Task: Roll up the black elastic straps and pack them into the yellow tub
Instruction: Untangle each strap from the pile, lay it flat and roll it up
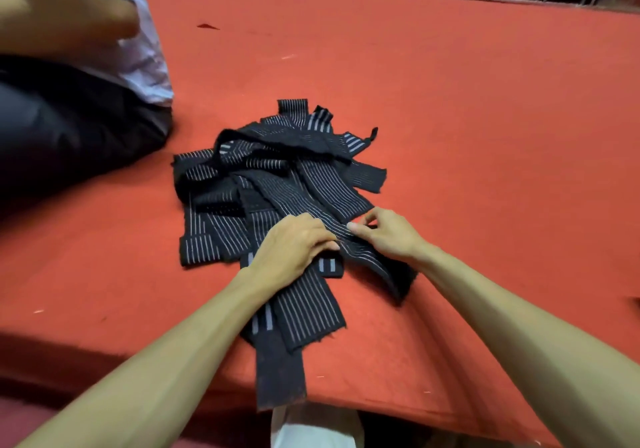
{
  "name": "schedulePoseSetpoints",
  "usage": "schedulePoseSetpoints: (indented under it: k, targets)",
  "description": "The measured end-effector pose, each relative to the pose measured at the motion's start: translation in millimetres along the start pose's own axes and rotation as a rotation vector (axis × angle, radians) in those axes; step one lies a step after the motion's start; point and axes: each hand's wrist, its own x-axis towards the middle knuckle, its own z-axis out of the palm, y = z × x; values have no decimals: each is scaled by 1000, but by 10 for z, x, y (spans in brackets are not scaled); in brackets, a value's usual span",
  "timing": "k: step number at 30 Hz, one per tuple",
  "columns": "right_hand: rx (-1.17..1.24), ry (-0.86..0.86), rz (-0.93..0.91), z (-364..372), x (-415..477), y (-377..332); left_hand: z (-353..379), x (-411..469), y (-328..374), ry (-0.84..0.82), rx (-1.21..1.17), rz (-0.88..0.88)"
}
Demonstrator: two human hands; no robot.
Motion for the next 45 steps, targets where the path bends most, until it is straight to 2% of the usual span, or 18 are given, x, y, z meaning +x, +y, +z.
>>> schedulePoseSetpoints:
  k: [6,9,12,14,17,19,24,27,30,33,35,39,45]
  targets:
    - [328,-143,37,-444,-232,-49,7,130,336,170,-258,-137]
    - [368,-186,79,-725,-383,63,21,254,649,206,-354,-140]
    - [293,-182,121,-948,-565,255,124,348,1029,199,-443,-129]
    - [198,-184,153,-1093,-708,423,222,387,1261,137,-485,-113]
    - [-97,-184,199,-1165,-791,626,329,391,1373,-71,-533,-117]
    - [-276,-144,239,-1128,-779,698,316,348,1320,-121,-526,-133]
    - [-440,-40,268,-906,-636,598,36,247,884,1,-385,-245]
    - [-547,86,170,-741,-479,401,-101,239,520,98,-198,-357]
    - [-355,100,-16,-566,-322,180,-127,221,200,161,-57,-578]
    - [-98,4,-112,-328,-245,-3,-64,135,24,149,-105,-756]
    - [-49,6,-154,-103,-184,-19,15,71,-16,149,-94,-783]
    - [56,278,-176,180,-181,113,85,73,-14,158,-34,-782]
    - [84,297,-182,211,-140,152,72,90,-21,160,-40,-760]
